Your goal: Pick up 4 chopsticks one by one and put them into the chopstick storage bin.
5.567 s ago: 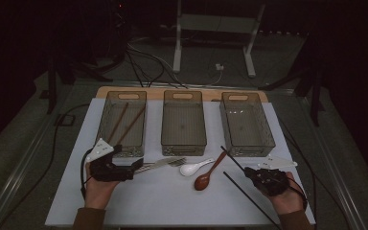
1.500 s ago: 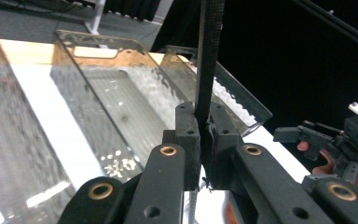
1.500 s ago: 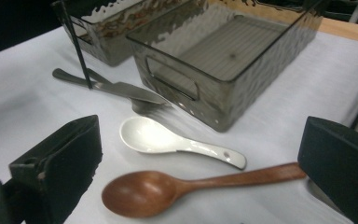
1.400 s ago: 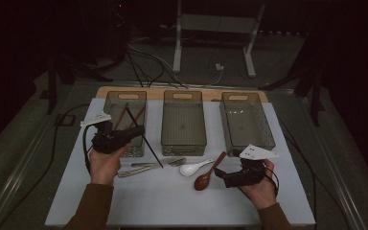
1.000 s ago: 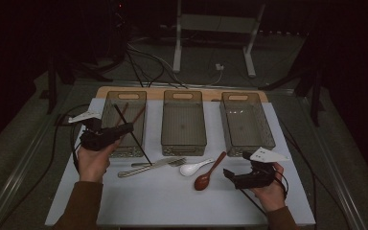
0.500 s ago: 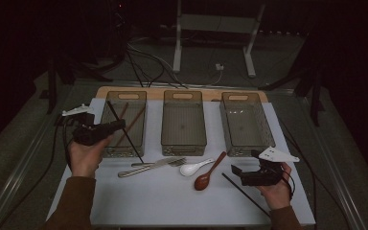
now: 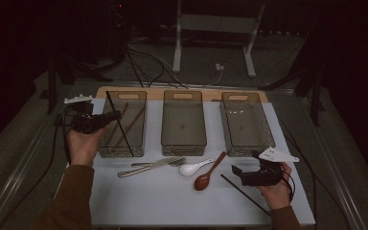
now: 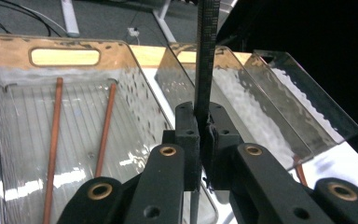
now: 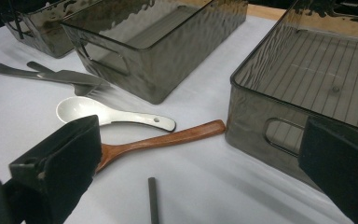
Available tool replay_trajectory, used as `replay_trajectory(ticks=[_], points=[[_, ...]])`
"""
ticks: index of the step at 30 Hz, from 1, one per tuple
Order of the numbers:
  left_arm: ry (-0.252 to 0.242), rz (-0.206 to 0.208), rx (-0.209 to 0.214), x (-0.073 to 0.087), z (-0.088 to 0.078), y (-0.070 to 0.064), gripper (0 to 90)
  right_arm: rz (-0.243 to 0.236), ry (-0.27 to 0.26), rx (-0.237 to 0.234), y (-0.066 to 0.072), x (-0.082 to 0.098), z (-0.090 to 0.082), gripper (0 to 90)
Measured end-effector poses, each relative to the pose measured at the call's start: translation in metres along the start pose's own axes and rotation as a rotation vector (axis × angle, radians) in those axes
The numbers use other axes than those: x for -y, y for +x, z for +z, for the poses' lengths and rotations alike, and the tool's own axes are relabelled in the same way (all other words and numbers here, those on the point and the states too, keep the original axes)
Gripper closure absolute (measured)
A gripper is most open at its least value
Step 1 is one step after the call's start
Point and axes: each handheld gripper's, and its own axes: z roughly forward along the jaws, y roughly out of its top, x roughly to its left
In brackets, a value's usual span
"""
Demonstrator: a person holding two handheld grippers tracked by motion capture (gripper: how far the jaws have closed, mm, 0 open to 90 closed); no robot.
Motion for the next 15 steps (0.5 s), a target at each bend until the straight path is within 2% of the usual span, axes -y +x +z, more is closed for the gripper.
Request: replay_trajectory(ticks=[15], points=[[-0.051, 0.001, -0.035, -0.013, 0.042, 0.020, 85.8, 0.003, 0.007, -0.006, 0.001, 0.001, 0.002, 0.0]])
